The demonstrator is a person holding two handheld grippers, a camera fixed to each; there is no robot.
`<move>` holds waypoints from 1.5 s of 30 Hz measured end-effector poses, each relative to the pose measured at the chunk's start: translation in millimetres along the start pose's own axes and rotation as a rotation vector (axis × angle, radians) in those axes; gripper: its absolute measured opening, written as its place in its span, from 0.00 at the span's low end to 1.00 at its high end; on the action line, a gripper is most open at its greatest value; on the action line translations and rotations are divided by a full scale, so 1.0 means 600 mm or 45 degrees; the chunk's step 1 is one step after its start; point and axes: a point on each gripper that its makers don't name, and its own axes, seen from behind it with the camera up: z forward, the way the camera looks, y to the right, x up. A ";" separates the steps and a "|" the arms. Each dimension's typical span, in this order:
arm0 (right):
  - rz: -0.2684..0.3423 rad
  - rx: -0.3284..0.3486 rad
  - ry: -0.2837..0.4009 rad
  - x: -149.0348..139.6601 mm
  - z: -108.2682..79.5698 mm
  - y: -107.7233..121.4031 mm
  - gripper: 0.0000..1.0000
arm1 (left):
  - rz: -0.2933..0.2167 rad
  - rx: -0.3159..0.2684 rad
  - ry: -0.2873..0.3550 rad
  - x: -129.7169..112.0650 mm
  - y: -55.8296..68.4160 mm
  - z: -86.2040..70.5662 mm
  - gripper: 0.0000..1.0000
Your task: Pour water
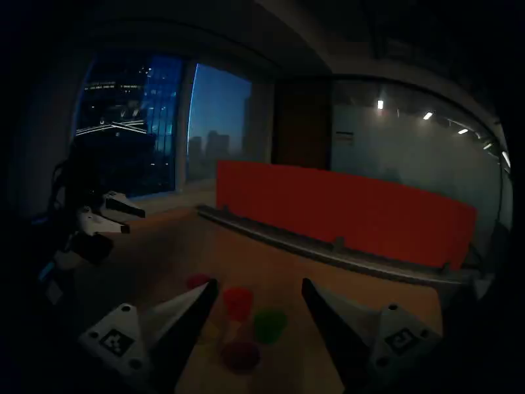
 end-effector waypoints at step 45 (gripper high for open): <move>-0.044 -0.035 -0.238 -0.157 0.052 0.031 0.99 | -0.017 -0.161 -0.209 -0.205 0.073 0.065 0.88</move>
